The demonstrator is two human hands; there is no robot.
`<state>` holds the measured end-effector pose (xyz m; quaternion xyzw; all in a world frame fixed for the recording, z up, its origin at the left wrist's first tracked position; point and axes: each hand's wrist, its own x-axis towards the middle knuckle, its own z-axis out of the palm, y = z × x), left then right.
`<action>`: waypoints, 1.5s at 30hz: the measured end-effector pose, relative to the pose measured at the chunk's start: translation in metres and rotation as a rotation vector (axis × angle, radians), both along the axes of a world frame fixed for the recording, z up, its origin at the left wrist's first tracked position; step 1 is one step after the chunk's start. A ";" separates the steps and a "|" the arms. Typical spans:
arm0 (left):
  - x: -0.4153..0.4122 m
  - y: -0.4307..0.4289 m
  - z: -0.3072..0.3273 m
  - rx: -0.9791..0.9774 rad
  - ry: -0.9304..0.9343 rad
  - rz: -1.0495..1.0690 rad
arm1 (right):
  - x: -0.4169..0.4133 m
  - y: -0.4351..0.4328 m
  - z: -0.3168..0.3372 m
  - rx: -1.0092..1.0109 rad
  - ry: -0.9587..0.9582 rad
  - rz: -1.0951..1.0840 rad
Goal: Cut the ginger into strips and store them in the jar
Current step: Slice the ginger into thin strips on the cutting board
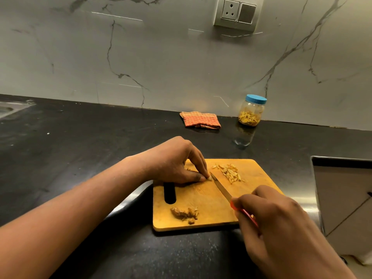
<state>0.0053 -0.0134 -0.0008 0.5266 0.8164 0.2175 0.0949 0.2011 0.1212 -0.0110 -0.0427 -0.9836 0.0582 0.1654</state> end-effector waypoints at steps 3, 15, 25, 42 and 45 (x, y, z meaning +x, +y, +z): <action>0.000 0.000 0.000 -0.001 0.005 0.001 | 0.007 0.005 0.003 -0.056 0.017 0.025; -0.002 -0.003 -0.002 0.030 0.051 -0.032 | 0.004 -0.004 0.016 -0.100 0.041 0.082; -0.003 -0.002 -0.002 0.027 0.120 -0.059 | 0.002 -0.006 0.014 -0.097 0.061 0.082; -0.002 -0.003 0.000 0.011 0.091 -0.045 | -0.001 -0.006 0.013 -0.008 -0.027 0.098; -0.001 -0.002 0.001 0.005 0.093 -0.041 | 0.005 0.000 0.013 -0.021 -0.107 0.051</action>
